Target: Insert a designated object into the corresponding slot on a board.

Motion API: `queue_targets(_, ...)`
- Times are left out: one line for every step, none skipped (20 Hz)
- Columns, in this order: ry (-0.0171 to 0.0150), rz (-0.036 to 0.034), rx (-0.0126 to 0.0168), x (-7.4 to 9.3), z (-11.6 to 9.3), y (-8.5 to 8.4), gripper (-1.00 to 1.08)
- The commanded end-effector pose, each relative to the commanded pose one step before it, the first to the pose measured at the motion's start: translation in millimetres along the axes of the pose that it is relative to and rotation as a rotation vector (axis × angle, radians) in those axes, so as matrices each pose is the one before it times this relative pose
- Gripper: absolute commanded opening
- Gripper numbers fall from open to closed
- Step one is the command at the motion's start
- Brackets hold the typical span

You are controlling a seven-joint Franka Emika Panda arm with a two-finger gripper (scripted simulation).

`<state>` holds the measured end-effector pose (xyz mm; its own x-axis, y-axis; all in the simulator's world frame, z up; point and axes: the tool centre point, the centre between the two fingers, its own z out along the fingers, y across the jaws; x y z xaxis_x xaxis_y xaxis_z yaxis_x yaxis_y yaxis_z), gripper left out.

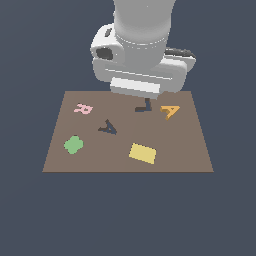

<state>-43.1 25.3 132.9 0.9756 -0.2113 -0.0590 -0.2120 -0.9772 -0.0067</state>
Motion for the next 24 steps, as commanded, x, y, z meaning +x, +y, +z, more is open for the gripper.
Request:
queue_targets(0.00338, 0.05789, 0.00144, -5.56, 5.21, -5.69, 1.00)
queue_targets(0.00153, 0.02537, 0.00062, -2.38, 2.25, -2.42, 1.00)
queue_targets(0.00160, 0.02638, 0.00064, -2.47, 2.35, -2.53, 1.00)
queue_targets(0.00166, 0.02738, 0.00067, -2.56, 2.44, -2.64, 1.00)
queue_targets(0.00173, 0.02839, 0.00069, -2.65, 2.53, -2.74, 1.00)
queue_targets(0.00179, 0.02939, 0.00071, -2.74, 2.62, -2.84, 1.00)
queue_targets(0.00185, 0.03029, 0.00073, -2.82, 2.71, -2.95, 1.00)
queue_targets(0.00187, 0.03044, 0.00074, -2.82, 2.72, -2.97, 1.00)
queue_targets(0.00186, 0.03034, 0.00073, -2.81, 2.72, -2.98, 1.00)
queue_targets(0.00187, 0.03027, 0.00073, -2.80, 2.71, -2.98, 1.00)
queue_targets(0.00187, 0.03020, 0.00073, -2.79, 2.71, -2.99, 1.00)
queue_targets(0.00187, 0.03016, 0.00072, -2.78, 2.71, -3.00, 1.00)
queue_targets(0.00187, 0.03013, 0.00072, -2.77, 2.71, -3.01, 1.00)
queue_targets(0.00188, 0.03011, 0.00072, -2.77, 2.72, -3.02, 1.00)
queue_targets(0.00188, 0.03012, 0.00072, -2.76, 2.72, -3.03, 1.00)
queue_targets(0.00189, 0.03014, 0.00072, -2.76, 2.72, -3.05, 1.00)
queue_targets(0.00189, 0.03012, 0.00071, -2.75, 2.73, -3.07, 1.00)
queue_targets(0.00185, 0.02935, 0.00069, -2.68, 2.66, -3.00, 1.00)
queue_targets(0.00179, 0.02832, 0.00067, -2.58, 2.57, -2.91, 1.00)
queue_targets(0.00173, 0.02731, 0.00064, -2.48, 2.48, -2.82, 1.00)
queue_targets(0.00167, 0.02629, 0.00062, -2.38, 2.39, -2.73, 1.00)
queue_targets(0.00160, 0.02527, 0.00059, -2.29, 2.30, -2.64, 1.00)
queue_targets(0.00154, 0.02427, 0.00056, -2.19, 2.21, -2.55, 1.00)
queue_targets(0.00147, 0.02327, 0.00054, -2.08, 2.12, -2.45, 1.00)
